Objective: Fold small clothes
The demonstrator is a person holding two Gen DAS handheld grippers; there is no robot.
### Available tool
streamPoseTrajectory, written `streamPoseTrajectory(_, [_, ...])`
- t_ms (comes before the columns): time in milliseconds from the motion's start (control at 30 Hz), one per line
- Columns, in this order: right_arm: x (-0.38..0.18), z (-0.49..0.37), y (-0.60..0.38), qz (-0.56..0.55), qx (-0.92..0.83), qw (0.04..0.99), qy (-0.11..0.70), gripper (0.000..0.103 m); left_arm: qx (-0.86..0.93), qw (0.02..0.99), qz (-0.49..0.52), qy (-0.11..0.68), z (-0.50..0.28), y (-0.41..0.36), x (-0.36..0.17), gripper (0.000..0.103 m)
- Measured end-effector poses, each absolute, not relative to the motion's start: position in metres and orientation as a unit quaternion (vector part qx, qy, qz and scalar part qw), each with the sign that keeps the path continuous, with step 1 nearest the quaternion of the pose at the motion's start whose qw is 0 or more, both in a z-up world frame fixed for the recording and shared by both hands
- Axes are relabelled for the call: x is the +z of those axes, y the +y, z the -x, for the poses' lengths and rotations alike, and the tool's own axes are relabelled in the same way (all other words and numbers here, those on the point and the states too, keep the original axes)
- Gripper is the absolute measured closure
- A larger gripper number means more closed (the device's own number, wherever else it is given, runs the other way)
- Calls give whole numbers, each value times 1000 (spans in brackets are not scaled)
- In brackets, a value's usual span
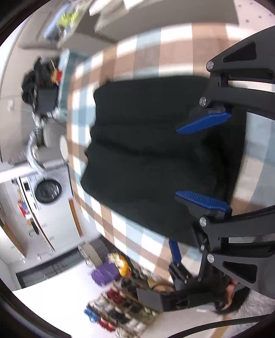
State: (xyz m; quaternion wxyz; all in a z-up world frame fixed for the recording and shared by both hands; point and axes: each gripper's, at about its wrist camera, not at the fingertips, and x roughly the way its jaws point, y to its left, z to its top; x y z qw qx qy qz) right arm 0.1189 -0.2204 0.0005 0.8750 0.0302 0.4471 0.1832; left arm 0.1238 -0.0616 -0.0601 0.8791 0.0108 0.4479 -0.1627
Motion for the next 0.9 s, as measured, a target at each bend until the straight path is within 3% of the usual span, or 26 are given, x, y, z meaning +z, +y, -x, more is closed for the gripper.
streamPoseTrajectory(233, [-48, -109, -224, -32, 200, 823, 531, 56, -160, 875, 4, 456, -122, -52, -63, 30])
streamPoseTrajectory(467, [-31, -93, -240, -66, 221, 837, 497, 55, -167, 877, -5, 451, -124, -52, -60, 31])
streamPoseTrajectory(667, [-49, -134, -234, -115, 221, 833, 495, 55, -153, 881, 12, 447, -123, -45, -57, 31])
streamPoseTrajectory(733, [-58, -147, -230, -121, 217, 831, 497, 61, -147, 883, 20, 445, -123, -41, -55, 31])
streamPoseTrajectory(767, [-56, -148, -227, -113, 218, 835, 492, 85, -145, 884, 26, 443, -123, -39, -53, 31])
streamPoseTrajectory(800, [-50, -148, -224, -106, 219, 840, 484, 96, -144, 885, 30, 441, -123, -37, -52, 31])
streamPoseTrajectory(900, [-11, -129, -222, -88, 203, 878, 425, 97, -134, 891, 25, 433, -123, -36, -43, 31])
